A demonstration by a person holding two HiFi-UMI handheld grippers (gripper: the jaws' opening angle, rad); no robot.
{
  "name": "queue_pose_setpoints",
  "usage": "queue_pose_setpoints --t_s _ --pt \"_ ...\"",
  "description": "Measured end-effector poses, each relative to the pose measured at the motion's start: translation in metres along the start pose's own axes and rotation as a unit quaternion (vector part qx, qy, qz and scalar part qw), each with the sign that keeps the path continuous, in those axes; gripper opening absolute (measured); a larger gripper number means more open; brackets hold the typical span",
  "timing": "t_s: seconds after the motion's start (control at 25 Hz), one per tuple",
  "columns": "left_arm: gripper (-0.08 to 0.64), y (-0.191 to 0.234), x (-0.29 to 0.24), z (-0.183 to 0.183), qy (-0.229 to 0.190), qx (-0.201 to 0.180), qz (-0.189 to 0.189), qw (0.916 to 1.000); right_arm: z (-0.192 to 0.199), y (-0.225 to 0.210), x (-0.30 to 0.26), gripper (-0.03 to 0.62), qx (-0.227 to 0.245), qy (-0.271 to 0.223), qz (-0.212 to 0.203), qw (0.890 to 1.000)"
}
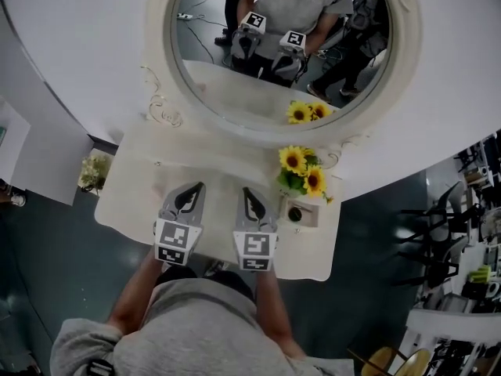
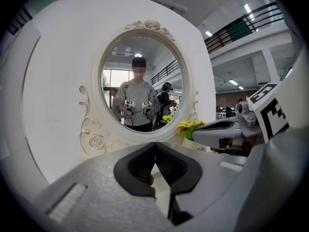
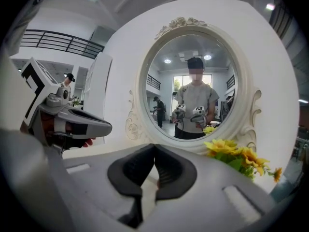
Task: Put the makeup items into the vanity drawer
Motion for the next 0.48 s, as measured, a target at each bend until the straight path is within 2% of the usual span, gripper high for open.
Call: queue_pose_setpoints --t_s 0.2,0.48 --pt "0.011 0.021 0.015 0.002 0.002 0.005 -0.024 0.9997 -0.004 0.024 -0.017 0.005 -0.001 0.000 -0.034 0.999" --pt "0.011 0.068 0.055 0.028 0.029 0.031 -0.099 0.9942 0.006 0.090 -0.054 0.005 0.006 0.018 -0.134 0.991"
Point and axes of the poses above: the fingertips, and each gripper's own axes: x backward along the fingers, y to its left, z out of its underside, the point moved 7 cm from there along x, backward along the fingers, and after that the axes turned 9 degrees about -y, right-handed, at the moved point
